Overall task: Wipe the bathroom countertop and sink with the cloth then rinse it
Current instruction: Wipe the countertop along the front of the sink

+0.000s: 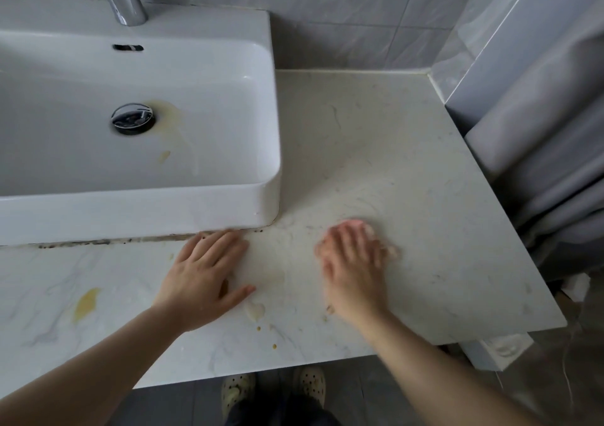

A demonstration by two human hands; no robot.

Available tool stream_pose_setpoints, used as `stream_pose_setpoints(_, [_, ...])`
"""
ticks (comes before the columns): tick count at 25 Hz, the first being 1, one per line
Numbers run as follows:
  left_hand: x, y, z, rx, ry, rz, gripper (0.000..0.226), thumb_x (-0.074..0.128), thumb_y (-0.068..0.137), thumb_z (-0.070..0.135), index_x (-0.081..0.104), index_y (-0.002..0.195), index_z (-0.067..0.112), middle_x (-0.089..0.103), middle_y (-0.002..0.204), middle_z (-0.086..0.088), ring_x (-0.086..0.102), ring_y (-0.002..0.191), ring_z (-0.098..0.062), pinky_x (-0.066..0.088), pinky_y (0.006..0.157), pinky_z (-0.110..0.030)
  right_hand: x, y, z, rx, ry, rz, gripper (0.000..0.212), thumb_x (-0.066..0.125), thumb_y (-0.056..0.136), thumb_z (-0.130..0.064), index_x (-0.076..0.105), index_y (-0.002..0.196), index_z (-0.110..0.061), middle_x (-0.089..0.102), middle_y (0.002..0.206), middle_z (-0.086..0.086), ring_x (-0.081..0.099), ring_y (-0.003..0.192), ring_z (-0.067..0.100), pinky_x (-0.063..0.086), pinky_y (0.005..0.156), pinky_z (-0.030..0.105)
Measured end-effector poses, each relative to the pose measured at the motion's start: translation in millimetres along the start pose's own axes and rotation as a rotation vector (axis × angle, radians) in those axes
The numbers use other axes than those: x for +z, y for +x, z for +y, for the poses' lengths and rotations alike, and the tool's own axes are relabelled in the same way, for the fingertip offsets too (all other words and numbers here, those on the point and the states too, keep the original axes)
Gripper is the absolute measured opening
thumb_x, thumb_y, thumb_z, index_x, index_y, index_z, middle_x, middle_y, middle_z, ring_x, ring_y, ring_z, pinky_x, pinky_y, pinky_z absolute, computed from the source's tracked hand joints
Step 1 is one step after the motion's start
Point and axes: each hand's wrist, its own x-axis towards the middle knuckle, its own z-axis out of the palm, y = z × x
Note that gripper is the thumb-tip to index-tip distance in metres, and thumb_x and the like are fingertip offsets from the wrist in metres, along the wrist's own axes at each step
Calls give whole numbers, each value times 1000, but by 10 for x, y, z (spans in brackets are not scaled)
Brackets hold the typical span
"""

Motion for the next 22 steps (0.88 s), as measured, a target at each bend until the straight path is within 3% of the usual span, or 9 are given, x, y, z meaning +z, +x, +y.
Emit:
stream_pose_setpoints(2, [31,-38,28,-29,15,-24,79,21,85,72,45,136,16,44,143,-5,31,134,-21,14,111,-38,54,-213,-246,-287,30,-49,50,35,90,-36,54,131,-15,52,139,7,45,131,31,34,108,51])
stream_pose_setpoints(4, [52,-44,73,-57,1,-16,81,19,85,72,47,135,16,45,142,-6,35,133,-22,17,110,-41,68,114,-147,-404,61,-87,51,33,90,-35,53,133,-15,51,139,8,43,132,32,36,106,53])
stream_pose_setpoints(6, [39,-8,116,-83,-20,46,80,16,87,70,56,127,14,53,135,-7,45,127,-25,28,107,-44,56,714,-121,-271,89,-64,52,30,91,-37,52,132,-14,50,139,10,40,133,34,37,101,57])
stream_pose_setpoints(9, [4,53,190,-131,-51,147,72,13,95,57,67,112,12,63,121,-8,58,114,-27,41,96,-50,102,1340,-399,-68,108,-183,48,29,98,-38,35,143,-22,27,154,4,16,143,28,16,109,59])
stream_pose_setpoints(12, [2,81,239,-165,-77,184,65,14,98,46,69,107,11,65,117,-9,60,110,-28,42,93,-50,111,860,-468,-201,127,20,45,38,91,-32,54,131,-17,47,142,5,37,135,31,29,101,61])
stream_pose_setpoints(15, [32,60,306,-221,-73,183,65,16,98,45,68,108,7,64,118,-13,58,112,-32,42,93,-54,165,244,-265,-401,131,75,43,38,91,-33,61,124,-19,56,134,1,46,130,28,32,102,54])
stream_pose_setpoints(17, [50,54,367,-220,-37,113,69,16,96,50,64,113,4,60,123,-16,55,116,-34,42,94,-56,191,559,-265,-328,125,115,41,39,91,-33,63,120,-18,61,128,2,52,125,29,37,99,53])
stream_pose_setpoints(20, [54,70,405,-217,-15,30,74,19,92,58,58,120,2,55,129,-19,50,122,-36,41,96,-57,106,950,-486,-106,118,41,40,43,84,-35,69,110,-18,66,118,6,59,114,32,44,89,60])
stream_pose_setpoints(22, [58,89,488,-251,-30,25,67,29,88,54,57,120,3,54,128,-23,49,122,-39,42,95,-57,127,805,-407,-207,139,-104,36,45,87,-36,68,112,-22,65,120,2,57,117,29,41,92,59])
